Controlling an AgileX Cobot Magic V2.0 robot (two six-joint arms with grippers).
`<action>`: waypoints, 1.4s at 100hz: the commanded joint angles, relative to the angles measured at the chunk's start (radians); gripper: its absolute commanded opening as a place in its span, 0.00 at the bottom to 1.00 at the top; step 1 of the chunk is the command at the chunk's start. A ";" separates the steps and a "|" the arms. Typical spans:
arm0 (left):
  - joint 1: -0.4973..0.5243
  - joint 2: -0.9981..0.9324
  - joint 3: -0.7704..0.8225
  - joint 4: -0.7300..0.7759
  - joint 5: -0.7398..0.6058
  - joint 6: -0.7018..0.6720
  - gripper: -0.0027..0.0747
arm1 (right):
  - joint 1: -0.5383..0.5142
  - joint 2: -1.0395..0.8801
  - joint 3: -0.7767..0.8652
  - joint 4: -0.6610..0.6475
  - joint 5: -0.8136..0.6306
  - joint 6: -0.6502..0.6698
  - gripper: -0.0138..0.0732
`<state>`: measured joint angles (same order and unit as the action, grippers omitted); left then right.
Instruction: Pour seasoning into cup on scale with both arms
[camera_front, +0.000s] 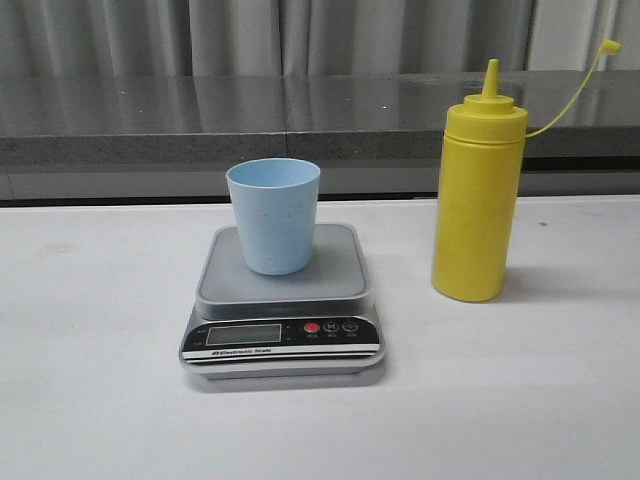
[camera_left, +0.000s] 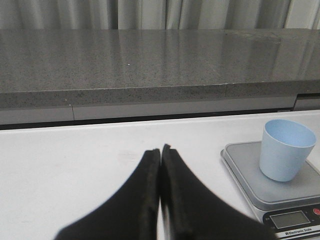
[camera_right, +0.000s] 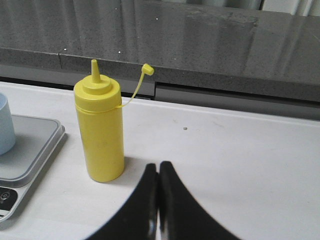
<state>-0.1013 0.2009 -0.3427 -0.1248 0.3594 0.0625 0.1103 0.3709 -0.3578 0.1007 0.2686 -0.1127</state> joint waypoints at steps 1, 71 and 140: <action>0.003 0.007 -0.025 -0.007 -0.077 -0.008 0.01 | -0.004 0.004 -0.026 0.002 -0.086 -0.012 0.08; 0.003 0.007 -0.025 -0.007 -0.077 -0.008 0.01 | -0.004 0.003 -0.026 -0.002 -0.087 -0.012 0.08; 0.003 0.009 -0.025 -0.007 -0.078 -0.008 0.01 | -0.004 -0.402 0.257 -0.127 -0.110 0.099 0.08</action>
<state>-0.1013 0.2009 -0.3427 -0.1248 0.3594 0.0625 0.1103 -0.0061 -0.1027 -0.0139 0.2620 -0.0217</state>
